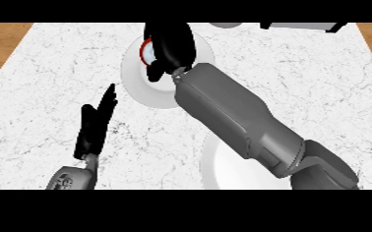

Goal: Pick the can from the plate and place it in the plate

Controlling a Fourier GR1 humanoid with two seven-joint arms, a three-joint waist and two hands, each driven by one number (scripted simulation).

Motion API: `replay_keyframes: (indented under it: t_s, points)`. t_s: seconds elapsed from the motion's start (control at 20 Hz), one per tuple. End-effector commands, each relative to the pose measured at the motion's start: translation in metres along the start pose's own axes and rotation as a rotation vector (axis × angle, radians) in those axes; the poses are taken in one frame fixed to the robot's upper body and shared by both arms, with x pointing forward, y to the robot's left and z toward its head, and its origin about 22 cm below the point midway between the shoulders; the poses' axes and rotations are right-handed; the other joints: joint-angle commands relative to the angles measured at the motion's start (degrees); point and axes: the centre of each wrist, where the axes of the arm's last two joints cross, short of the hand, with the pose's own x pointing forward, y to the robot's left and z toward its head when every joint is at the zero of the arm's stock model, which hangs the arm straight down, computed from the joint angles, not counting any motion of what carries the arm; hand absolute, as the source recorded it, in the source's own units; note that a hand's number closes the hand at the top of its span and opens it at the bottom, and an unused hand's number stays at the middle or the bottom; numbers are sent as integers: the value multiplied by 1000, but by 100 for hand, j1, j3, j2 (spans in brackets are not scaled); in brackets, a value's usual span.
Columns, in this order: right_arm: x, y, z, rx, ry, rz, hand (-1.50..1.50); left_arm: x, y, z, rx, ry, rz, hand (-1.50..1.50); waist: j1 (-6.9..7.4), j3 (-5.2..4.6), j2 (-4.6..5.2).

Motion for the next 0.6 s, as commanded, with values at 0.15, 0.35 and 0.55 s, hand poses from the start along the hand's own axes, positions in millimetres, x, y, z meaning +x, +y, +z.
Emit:
replay_keyframes:
  t_s: [0.15, 0.35, 0.55]
  points:
    - [-51, 28, -5, 173, 84, 26, 150, 12, 4, 0, -17, -25, -11, 0, 143, 4, 62]
    - [-56, 20, -15, 361, 97, -27, 150, 4, 3, 0, 2, -18, -7, 0, 68, 5, 44]
    - [-75, 26, -17, 479, 132, 24, -150, 3, 3, 5, -12, -14, -1, 0, 135, 4, 61]
